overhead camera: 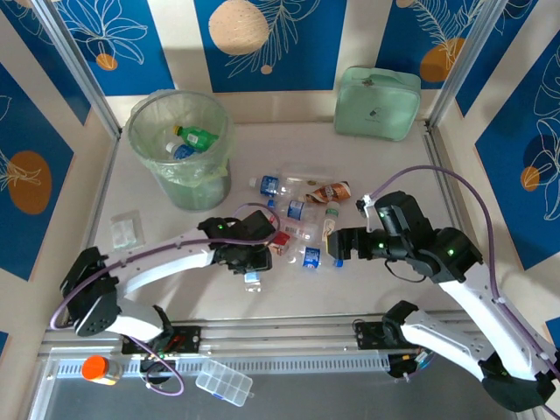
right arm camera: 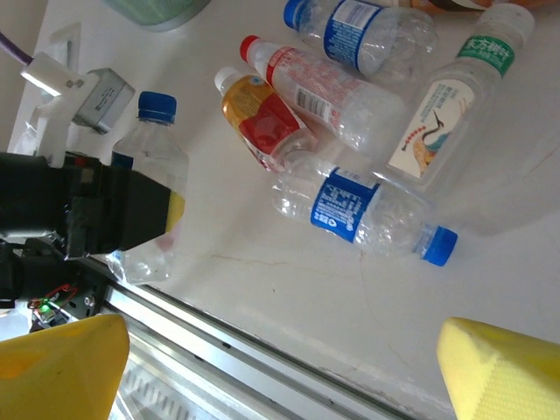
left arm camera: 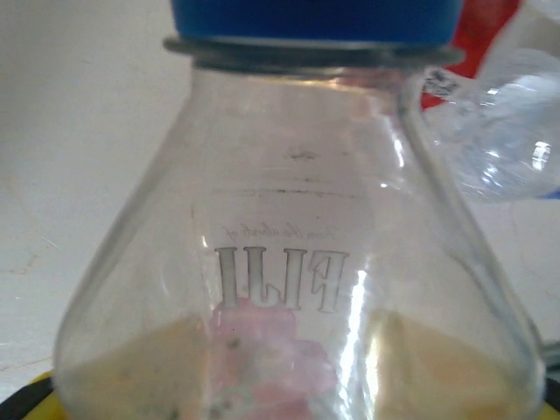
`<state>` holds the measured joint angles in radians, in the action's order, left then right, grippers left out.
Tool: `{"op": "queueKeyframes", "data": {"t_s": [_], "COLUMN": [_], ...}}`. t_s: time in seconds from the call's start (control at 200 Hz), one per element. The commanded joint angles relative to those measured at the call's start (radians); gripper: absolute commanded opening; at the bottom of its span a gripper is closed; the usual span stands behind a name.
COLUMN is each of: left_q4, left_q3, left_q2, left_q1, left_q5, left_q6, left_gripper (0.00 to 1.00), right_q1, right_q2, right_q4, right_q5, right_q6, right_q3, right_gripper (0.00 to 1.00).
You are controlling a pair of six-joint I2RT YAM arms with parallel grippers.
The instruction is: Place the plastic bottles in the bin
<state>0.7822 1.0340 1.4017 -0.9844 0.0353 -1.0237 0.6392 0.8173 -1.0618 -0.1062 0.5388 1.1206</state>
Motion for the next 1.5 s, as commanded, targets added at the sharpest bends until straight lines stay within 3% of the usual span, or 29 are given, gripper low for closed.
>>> {"op": "queueKeyframes", "data": {"t_s": [0.0,0.39,0.54,0.66,0.825,1.02,1.09,1.285,1.37,1.496], "left_q4": [0.036,-0.083,-0.028,-0.001,0.029,0.013,-0.039,-0.207,-0.223,-0.096], "left_q3": [-0.017,0.036,0.212,0.338,0.479,0.637,0.660,0.702,0.739,0.858], "left_q2": [-0.083,-0.347,-0.300,-0.220,-0.137,-0.055,-0.024,0.066,0.100,0.176], "left_q1": [-0.010,0.011,0.070,0.160,0.253,0.429,0.513,0.704,0.761,0.809], "left_q5": [0.039,0.053,0.041,-0.083,-0.149,-0.156,-0.191,-0.270,-0.242,-0.143], "left_q6": [0.119,0.376,0.479,0.512,0.527,0.449,0.385,0.194,0.141,0.109], "left_gripper": [0.35,0.30,0.29,0.28,0.27,0.24,0.19,0.19,0.18,0.16], "right_q1": [-0.004,0.028,0.039,0.039,0.042,0.040,0.037,0.031,0.031,0.031], "right_q2": [0.010,0.051,0.060,0.079,0.122,0.161,0.175,0.234,0.246,0.257], "right_q4": [0.051,0.122,0.120,0.114,0.089,0.064,0.056,0.009,0.000,-0.017], "right_q5": [0.077,0.143,0.107,0.103,0.086,0.049,0.037,0.031,0.025,0.017], "right_q6": [-0.014,-0.010,-0.002,-0.019,-0.045,-0.062,-0.058,-0.050,-0.055,-0.065], "right_q3": [0.019,0.033,0.046,0.079,0.145,0.207,0.219,0.282,0.294,0.303], "right_gripper": [0.91,0.91,0.91,0.91,0.91,0.91,0.91,0.92,0.91,0.92]}}
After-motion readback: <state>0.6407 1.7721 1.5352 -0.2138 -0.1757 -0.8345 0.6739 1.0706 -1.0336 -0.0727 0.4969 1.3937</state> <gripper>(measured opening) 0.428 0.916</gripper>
